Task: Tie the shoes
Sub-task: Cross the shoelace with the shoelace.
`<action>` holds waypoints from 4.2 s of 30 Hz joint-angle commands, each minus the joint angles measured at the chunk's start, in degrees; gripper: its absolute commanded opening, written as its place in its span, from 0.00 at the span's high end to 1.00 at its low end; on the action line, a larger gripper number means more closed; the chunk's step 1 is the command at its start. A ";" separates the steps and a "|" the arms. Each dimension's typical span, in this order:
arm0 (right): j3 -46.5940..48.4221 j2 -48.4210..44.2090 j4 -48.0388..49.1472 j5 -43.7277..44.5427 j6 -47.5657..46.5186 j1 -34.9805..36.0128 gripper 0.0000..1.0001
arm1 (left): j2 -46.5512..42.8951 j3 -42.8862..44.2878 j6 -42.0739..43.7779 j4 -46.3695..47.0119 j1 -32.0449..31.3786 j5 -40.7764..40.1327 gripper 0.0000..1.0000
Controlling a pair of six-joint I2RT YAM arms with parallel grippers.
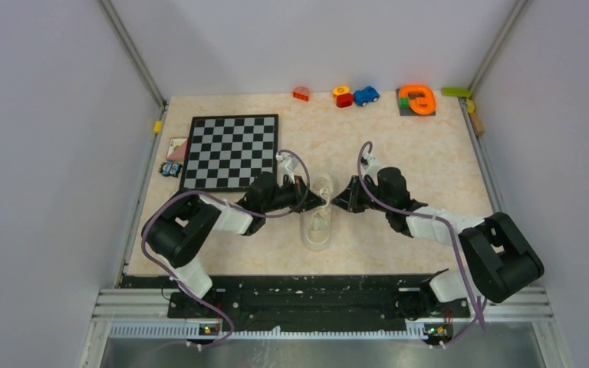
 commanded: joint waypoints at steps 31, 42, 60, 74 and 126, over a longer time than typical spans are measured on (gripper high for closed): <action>3.71 4.98 8.42 -6.53 -1.66 1.76 0.77 | 1.57 2.07 -1.86 1.83 0.97 3.01 1.00; 3.00 7.71 13.63 -8.90 1.51 1.70 0.81 | 2.26 1.57 -3.74 4.94 1.44 4.22 1.00; 4.16 1.29 0.27 0.37 -2.46 1.06 1.00 | 0.96 0.79 -2.48 3.52 1.76 3.81 0.92; 4.21 1.64 2.50 -2.71 -3.30 1.06 0.85 | -0.60 1.13 -1.19 -0.02 1.84 3.26 0.96; 4.71 6.90 5.70 -6.51 1.30 0.14 1.00 | 0.02 1.30 -1.85 2.27 1.76 4.30 1.00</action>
